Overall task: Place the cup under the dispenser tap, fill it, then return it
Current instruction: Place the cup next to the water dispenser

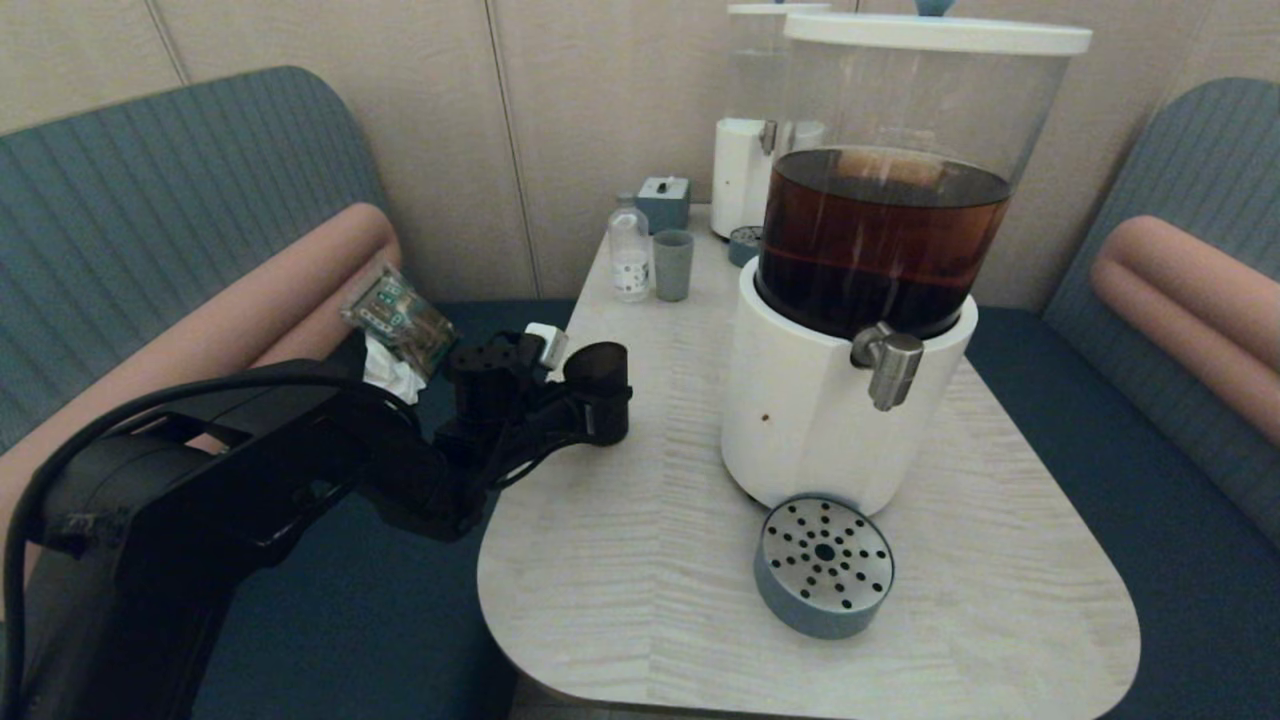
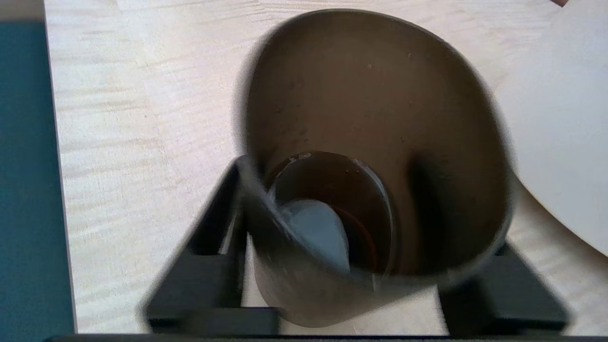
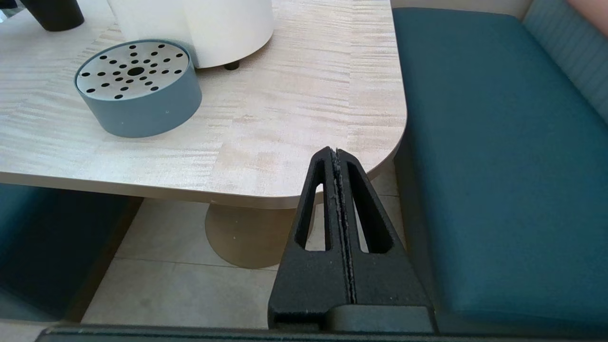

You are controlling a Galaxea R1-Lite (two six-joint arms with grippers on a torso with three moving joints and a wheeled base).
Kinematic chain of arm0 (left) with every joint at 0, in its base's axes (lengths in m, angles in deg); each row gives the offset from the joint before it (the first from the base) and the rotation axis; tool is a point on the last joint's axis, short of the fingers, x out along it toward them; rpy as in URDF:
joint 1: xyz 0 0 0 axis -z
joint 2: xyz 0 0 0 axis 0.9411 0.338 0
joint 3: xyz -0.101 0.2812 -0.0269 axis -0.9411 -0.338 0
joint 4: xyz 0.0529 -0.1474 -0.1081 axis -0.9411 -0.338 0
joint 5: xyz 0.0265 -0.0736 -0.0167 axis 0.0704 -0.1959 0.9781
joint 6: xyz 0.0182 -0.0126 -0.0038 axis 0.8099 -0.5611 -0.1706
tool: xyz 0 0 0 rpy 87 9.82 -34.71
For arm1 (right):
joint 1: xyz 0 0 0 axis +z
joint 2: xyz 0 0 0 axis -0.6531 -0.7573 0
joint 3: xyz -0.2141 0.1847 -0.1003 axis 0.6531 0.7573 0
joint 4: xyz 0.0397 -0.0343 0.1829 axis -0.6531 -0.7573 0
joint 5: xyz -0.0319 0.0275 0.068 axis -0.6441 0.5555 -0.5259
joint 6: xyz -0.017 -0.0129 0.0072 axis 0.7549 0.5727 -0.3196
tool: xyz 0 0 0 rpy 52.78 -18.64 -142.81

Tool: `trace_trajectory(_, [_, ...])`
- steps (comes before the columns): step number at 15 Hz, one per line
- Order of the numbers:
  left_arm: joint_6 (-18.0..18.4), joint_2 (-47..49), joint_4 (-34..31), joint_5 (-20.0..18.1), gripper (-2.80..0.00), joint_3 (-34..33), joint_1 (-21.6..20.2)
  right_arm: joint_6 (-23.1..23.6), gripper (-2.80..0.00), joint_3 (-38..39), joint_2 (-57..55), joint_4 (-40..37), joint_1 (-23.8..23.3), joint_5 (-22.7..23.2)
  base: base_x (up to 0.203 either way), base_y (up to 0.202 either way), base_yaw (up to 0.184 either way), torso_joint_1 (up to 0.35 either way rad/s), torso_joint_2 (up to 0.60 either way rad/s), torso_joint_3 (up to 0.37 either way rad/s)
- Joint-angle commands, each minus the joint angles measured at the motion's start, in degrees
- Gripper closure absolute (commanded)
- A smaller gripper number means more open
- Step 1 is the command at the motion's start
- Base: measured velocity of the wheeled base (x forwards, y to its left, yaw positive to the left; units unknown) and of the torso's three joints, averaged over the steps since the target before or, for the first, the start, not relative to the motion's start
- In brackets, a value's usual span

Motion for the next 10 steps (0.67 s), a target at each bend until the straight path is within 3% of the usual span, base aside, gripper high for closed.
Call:
trace_trajectory(1, [-0.1, 0.0, 0.5, -0.1, -2.8, 0.3, 0.3, 0.0, 0.0, 0.0, -0.1, 0.0, 0.0, 0.0, 0.0, 0.0, 0.0, 0.0, 0.0, 0.0])
trace_trajectory(10, [0.1, -3.3, 0.8, 0.1, -2.8, -2.9, 0.5, 0.0, 0.0, 0.0, -0.1, 0.0, 0.0, 0.0, 0.0, 0.0, 0.0, 0.0, 0.0, 0.0])
